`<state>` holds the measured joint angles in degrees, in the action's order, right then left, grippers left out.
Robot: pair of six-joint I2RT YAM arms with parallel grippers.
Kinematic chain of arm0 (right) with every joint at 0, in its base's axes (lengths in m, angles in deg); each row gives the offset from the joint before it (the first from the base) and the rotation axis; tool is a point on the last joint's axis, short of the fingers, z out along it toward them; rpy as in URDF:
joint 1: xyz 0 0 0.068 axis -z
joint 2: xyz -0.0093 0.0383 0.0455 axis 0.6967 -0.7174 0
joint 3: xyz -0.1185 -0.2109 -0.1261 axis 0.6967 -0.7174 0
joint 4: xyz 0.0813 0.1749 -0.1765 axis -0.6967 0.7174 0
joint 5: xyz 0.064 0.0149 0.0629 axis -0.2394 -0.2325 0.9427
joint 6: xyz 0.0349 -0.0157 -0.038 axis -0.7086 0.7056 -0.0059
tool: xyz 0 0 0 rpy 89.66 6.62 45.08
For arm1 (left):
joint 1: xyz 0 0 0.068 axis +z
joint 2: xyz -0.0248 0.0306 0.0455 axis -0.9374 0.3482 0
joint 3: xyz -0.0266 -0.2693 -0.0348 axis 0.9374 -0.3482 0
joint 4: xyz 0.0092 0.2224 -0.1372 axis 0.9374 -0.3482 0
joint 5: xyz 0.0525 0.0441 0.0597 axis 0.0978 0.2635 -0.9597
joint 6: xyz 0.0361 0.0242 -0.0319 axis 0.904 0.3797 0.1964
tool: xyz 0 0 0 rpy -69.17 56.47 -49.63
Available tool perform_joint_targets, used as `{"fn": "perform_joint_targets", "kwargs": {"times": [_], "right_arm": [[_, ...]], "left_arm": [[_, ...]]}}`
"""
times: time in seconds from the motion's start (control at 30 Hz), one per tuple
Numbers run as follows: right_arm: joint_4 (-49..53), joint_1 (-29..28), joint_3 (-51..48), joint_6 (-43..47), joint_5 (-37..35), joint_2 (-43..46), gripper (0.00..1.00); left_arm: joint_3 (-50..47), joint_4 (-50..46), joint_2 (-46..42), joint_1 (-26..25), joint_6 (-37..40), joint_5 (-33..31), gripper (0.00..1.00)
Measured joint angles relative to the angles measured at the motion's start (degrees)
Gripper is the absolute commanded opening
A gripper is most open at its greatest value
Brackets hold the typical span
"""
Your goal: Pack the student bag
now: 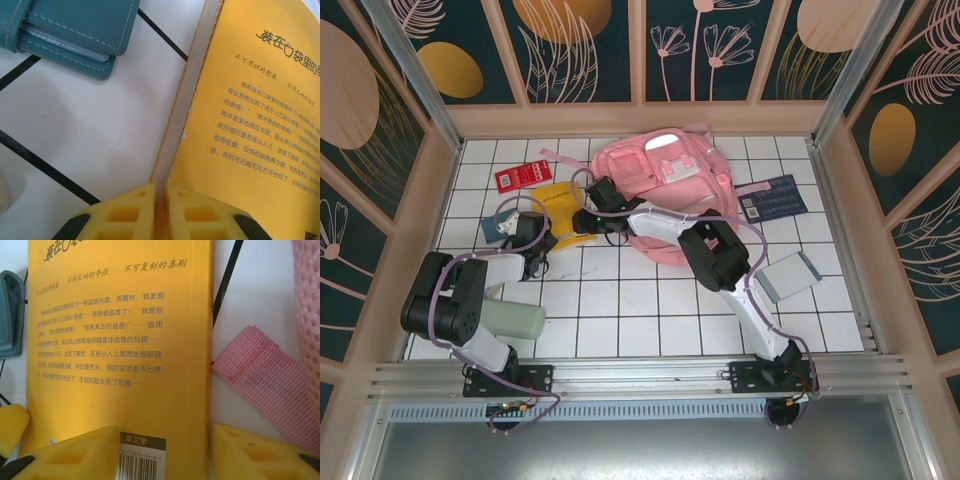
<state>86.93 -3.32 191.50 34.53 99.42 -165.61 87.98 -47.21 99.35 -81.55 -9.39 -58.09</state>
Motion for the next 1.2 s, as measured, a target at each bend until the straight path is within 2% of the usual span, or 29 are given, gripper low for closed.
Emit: {"fn": "perform_joint_targets", "kwargs": {"times": [0.37, 0.7, 0.83, 1.0, 1.2], "right_arm": [[-16.9, 4.8, -8.5, -5.2, 21.9, 0.9, 0.48], [-24.9, 5.8, -9.2, -10.6, 34.3, 0.9, 0.45], [-24.7, 5.7, -8.5, -11.1, 35.5, 0.9, 0.46], [-24.7, 4.2, -8.8, -12.1, 34.1, 0.9, 0.47], [-25.7, 1.9, -9.1, -13.6, 29.3, 0.7, 0.46]], "left_arm": [[0.0, -0.3, 0.1, 0.3, 0.8, -1.8, 0.14], [0.0, -0.6, 0.0, 0.8, 1.7, -3.5, 0.14], [0.0, -0.6, 0.0, 0.8, 1.7, -3.5, 0.14], [0.0, 0.1, -0.4, 0.3, 1.7, -0.1, 0.14], [0.0, 0.5, -0.5, 0.2, 1.7, 1.9, 0.14]]}}
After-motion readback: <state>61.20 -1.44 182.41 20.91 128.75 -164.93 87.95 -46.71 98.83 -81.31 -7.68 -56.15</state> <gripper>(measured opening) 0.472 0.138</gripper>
